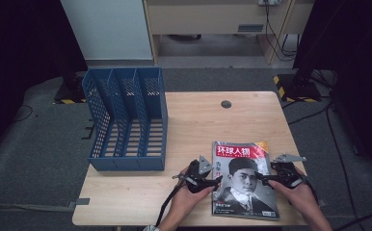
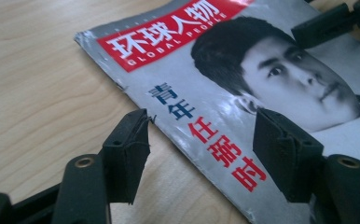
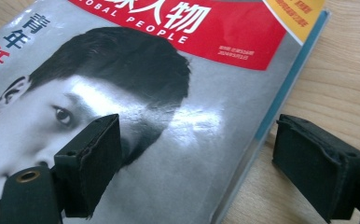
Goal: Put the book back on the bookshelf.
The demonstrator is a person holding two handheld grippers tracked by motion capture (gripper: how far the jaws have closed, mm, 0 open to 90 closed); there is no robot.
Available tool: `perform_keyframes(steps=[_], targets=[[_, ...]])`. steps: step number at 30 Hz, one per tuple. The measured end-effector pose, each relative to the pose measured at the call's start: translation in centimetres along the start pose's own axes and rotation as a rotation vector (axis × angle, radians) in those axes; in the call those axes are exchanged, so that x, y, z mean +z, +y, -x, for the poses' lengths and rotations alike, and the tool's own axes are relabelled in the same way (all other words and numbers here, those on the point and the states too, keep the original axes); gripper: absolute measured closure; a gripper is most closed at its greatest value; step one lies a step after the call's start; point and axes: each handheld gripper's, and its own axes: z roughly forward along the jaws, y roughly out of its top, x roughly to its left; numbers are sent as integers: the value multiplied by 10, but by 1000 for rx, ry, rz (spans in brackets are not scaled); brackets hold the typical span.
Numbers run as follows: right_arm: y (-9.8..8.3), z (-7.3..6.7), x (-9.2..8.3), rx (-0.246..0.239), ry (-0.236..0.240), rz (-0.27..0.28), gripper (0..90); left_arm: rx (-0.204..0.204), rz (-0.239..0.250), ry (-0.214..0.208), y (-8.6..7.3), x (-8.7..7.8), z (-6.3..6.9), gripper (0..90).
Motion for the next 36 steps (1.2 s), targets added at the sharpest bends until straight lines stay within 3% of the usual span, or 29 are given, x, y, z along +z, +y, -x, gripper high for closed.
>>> perform_keyframes(steps=[5,8,17,20,27,30,36], targets=[[1,0,-2,2,-6,1,217,-14,-36,-45,-3,7,3,359],[2,1,-4,1,-3,18,252,-14,-68,-49,-6,11,5,368],[6,-4,-13,-9,-8,55,334,15,-57,-24,-9,12,9,359],[9,-7,-18,-1,18,91,372,19,-52,-26,-9,12,9,358],[10,-5,-26,76,107,157,453,21,-47,-26,-10,12,9,358],[10,-7,-26,57,121,165,471,21,-47,-26,-10,12,9,358],[8,-11,-23,12,99,147,470,25,-47,-20,-10,12,10,358]])
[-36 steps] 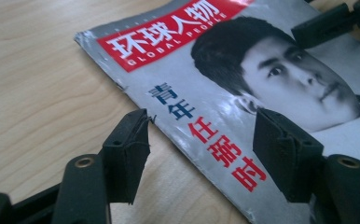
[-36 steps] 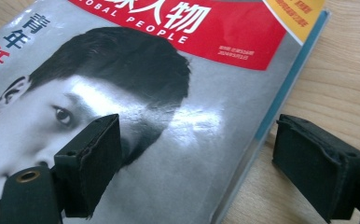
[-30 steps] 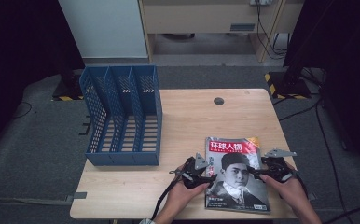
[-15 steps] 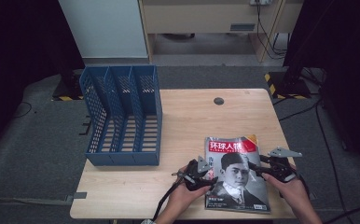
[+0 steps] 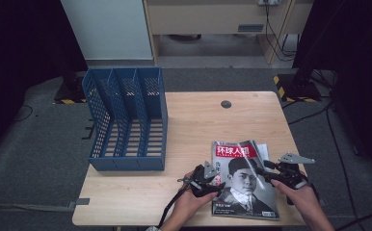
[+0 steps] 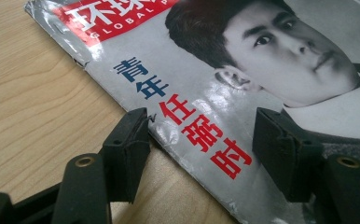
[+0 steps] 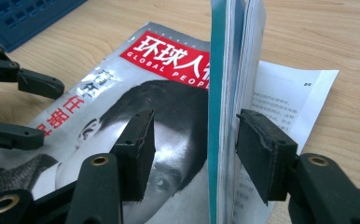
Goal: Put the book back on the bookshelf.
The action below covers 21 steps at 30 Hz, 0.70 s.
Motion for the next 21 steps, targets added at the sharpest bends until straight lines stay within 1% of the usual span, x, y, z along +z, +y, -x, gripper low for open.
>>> perform_keyframes(steps=[3,5,6,10,13,14,16,17,19,20,21], targets=[[-2,1,1,5,-8,-15,470,-1,0,-1,0,0,0,359],[-4,2,4,9,-6,-52,470,-3,2,4,0,0,1,360],[-5,2,5,5,-10,-61,469,-4,2,7,0,0,1,359],[-4,2,5,6,-9,-65,469,-7,3,11,0,0,2,350],[-5,3,5,16,-5,-64,471,-10,2,8,0,0,2,349],[-4,2,4,34,13,-56,481,-10,0,9,0,1,2,347],[-2,2,1,41,36,-34,500,-12,-1,6,0,0,2,346],[0,1,0,48,58,-12,506,-12,-1,6,0,0,2,345],[1,-1,-1,54,89,9,513,-10,-1,6,0,1,2,345],[1,-3,-1,55,105,15,513,-10,-1,6,0,1,2,345],[0,-4,1,59,109,1,512,-10,-1,6,0,1,2,345]])
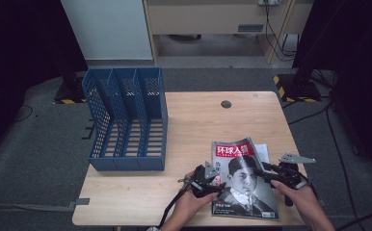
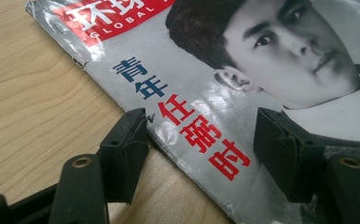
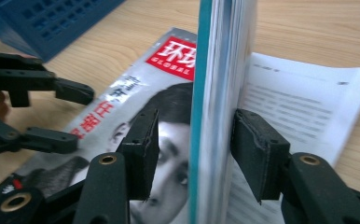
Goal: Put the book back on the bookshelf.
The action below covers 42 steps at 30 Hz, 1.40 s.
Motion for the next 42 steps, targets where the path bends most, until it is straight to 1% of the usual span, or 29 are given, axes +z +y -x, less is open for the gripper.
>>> perform_keyframes(steps=[2,3,4,5,6,7,9,11,12,14,15,22,23,25,26,27,28,29,30,31,32,33,35,36,37,38,39,41,42], targets=[[-3,-1,5,-17,-15,-45,506,0,0,0,0,0,0,344],[-4,-2,7,-20,-24,-60,498,1,0,1,0,0,0,344],[-4,-2,7,-20,-24,-60,498,1,0,1,0,0,0,344],[-5,-2,11,-38,-39,-85,475,2,0,0,0,0,0,344],[-5,-2,11,-38,-39,-85,475,2,0,0,0,0,0,344],[-5,-3,14,-46,-42,-109,453,3,0,0,0,0,0,344],[-6,-6,17,-61,-41,-123,438,2,0,-1,0,0,0,344],[-6,-9,20,-90,-43,-131,427,3,0,0,0,0,0,344],[-6,-9,20,-90,-43,-131,427,3,0,0,0,0,0,344],[-7,-11,24,-119,-58,-158,419,3,0,0,0,0,0,344],[-7,-11,25,-120,-65,-175,420,3,0,0,0,0,0,344],[-6,-11,27,-122,-102,-191,487,3,0,0,0,0,0,344],[-5,-12,28,-114,-117,-195,526,1,0,0,0,0,0,344],[-4,-11,27,-94,-130,-191,604,3,0,-1,0,0,0,339],[-4,-11,27,-94,-130,-191,604,3,0,-1,0,0,0,330],[-3,-10,26,-86,-139,-176,694,4,-4,-13,0,1,1,308],[-2,-10,25,-89,-138,-162,741,4,-4,-13,0,1,1,281],[-1,-11,24,-92,-135,-150,778,14,-10,-29,1,2,2,247],[0,-11,23,-102,-132,-135,808,14,-10,-29,1,2,2,211],[1,-12,21,-108,-124,-121,827,20,-18,-40,1,3,4,186],[1,-12,21,-108,-124,-121,827,20,-18,-40,1,3,4,172],[3,-14,19,-121,-116,-94,856,10,-17,-53,2,3,3,160],[5,-17,16,-142,-103,-63,876,-2,-15,-65,2,3,1,138],[7,-19,15,-163,-94,-50,877,-2,-15,-65,2,3,1,126],[8,-21,13,-169,-80,-40,878,-21,-14,-61,1,3,0,109],[8,-21,13,-169,-80,-40,878,-21,-14,-61,1,3,0,95],[11,-24,9,-181,-59,-13,878,-40,-10,-56,1,3,-1,93],[12,-25,4,-183,-28,18,878,-53,-13,-41,1,2,-3,77],[13,-25,2,-179,-12,34,879,-62,-10,-41,0,2,-4,68]])
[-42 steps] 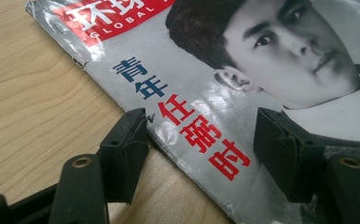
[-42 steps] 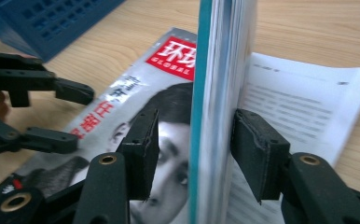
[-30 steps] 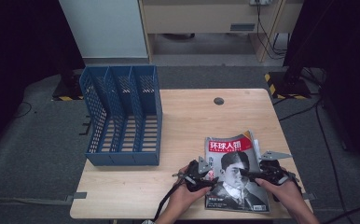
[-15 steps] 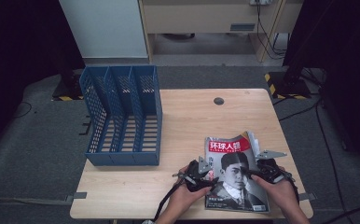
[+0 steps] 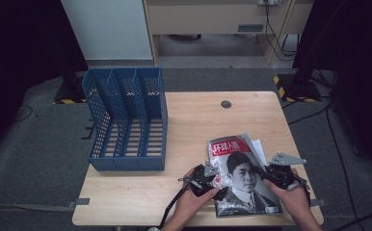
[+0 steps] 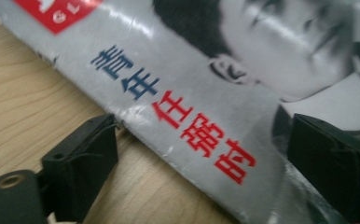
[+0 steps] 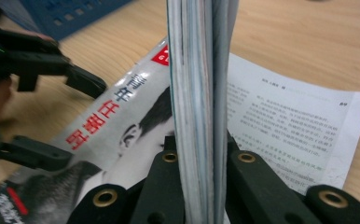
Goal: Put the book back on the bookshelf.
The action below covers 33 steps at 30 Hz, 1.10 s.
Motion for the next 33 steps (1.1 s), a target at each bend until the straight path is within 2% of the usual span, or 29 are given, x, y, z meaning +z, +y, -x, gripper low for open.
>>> perform_keyframes(steps=[2,3,4,5,8,11,12,16,17,20,21,24,26,33], targets=[[2,1,-4,7,32,37,878,-12,5,-7,0,0,-1,57],[3,1,-6,14,45,58,879,-56,19,-26,-1,-1,-6,41],[3,1,-6,14,45,58,879,-56,19,-26,-1,-1,-6,37],[3,2,-9,41,83,91,878,-88,35,-49,-1,-2,-9,40],[2,3,-8,68,117,108,878,-86,45,-89,-1,-2,-10,99],[1,1,-4,66,121,94,877,-63,38,-93,-1,-1,-7,129],[-1,-2,1,49,105,70,876,-63,39,-88,-1,-1,-6,121],[-3,-1,4,50,91,58,868,-65,41,-83,-1,-1,-6,143],[-5,-2,7,38,68,32,855,-55,37,-75,-1,-2,-6,154],[-8,-5,12,17,43,-20,827,-45,36,-64,-1,-2,-5,203],[-9,-6,15,4,35,-43,821,-21,31,-43,-1,-3,-4,237],[-13,-9,22,-12,34,-112,768,-5,27,-23,-1,-4,-3,306],[-14,-11,24,-24,18,-128,746,0,25,-10,-1,-5,-4,344],[-14,-12,24,-24,26,-141,715,-12,23,-4,-1,-7,-6,435]])
